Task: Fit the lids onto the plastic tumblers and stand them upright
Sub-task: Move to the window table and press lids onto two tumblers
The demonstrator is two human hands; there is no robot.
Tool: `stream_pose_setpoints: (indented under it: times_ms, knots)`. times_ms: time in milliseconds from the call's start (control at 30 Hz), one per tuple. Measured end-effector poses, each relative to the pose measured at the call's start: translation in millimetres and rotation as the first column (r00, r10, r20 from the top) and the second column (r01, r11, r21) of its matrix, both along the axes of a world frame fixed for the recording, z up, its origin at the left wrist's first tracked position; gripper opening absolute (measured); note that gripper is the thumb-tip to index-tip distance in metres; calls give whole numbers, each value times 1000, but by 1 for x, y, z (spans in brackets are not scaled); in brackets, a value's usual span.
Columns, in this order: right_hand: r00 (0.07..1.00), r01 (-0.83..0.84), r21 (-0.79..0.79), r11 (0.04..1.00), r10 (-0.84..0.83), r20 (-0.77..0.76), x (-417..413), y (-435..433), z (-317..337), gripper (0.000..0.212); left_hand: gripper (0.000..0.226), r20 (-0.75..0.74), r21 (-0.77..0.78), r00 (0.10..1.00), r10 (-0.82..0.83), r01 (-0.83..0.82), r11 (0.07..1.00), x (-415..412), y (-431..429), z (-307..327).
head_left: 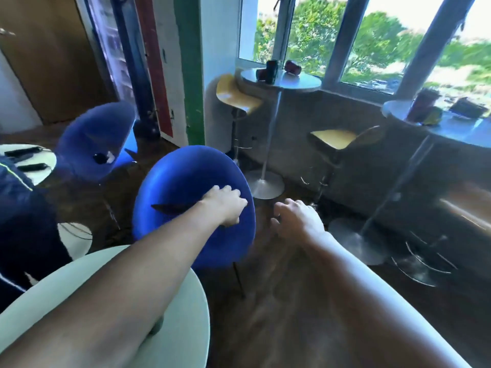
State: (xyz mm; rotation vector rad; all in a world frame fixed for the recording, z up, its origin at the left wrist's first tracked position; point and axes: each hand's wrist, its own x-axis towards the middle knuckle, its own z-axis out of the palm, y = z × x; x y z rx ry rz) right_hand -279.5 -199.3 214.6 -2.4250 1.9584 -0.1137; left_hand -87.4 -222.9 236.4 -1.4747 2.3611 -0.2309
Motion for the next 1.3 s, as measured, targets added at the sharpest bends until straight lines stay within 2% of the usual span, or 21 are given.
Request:
stream_pose_setpoints:
  times_ms: [200, 700, 1067, 1300]
  knots:
    - [994, 85, -31, 996, -87, -63, -92, 2, 8, 27, 37, 12, -16, 988, -154, 154, 988, -106, -19, 12]
    - [941, 300, -90, 950, -310, -135, -333, -10, 35, 29, 37, -13, -30, 941, -339, 339, 940, -356, -74, 22]
    - [898, 391, -103, 915, -403, -176, -436, -40, 42, 30, 36, 30, -91, 878, -477, 477, 874, -469, -122, 31]
    - [865, 438, -104, 893, -450, -220, -494, -100, 50, 32, 35, 30, -122, 839, -543, 543, 831, -533, -194, 37]
